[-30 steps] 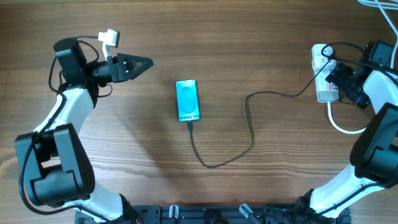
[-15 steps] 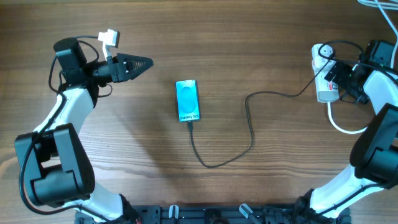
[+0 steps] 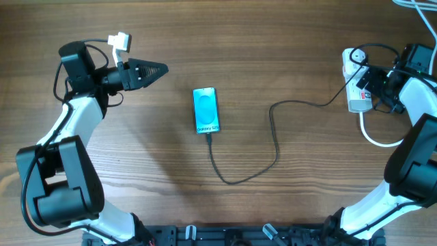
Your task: Plug charger to phone and switch on socket
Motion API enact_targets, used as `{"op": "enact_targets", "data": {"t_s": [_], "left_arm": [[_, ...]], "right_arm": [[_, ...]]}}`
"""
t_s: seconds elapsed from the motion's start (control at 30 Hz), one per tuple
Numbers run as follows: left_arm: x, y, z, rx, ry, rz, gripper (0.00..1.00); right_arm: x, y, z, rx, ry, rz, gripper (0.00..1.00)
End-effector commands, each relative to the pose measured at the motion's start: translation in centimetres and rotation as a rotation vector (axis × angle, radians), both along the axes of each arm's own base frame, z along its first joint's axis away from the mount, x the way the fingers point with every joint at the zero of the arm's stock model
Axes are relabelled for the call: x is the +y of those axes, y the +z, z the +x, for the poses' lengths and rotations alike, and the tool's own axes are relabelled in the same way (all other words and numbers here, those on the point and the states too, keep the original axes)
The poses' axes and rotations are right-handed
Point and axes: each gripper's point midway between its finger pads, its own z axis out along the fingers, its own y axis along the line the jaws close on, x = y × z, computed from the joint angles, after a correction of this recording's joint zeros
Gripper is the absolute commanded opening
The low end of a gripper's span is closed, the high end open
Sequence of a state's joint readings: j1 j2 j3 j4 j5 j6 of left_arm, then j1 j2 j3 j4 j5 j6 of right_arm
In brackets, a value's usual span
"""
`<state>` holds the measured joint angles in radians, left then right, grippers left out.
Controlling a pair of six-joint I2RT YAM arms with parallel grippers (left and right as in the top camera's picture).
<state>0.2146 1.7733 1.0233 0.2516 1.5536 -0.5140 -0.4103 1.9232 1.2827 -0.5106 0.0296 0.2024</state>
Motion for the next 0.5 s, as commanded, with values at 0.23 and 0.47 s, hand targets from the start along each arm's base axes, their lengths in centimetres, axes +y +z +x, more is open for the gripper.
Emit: {"op": "enact_targets", "data": {"t_s": [0.23,0.47], "left_arm": [[0.2,-0.1,0.1,-0.009,0.007,0.003,1.00],[0.2,-0.1,0.1,-0.009,0.007,0.003,1.00]], "right_arm": [[0.3,0.9,0.2,-0.024,0.025,-0.006,1.00],[0.1,4.8,0.6,-0.106,0.025,-0.043,1.00]]}}
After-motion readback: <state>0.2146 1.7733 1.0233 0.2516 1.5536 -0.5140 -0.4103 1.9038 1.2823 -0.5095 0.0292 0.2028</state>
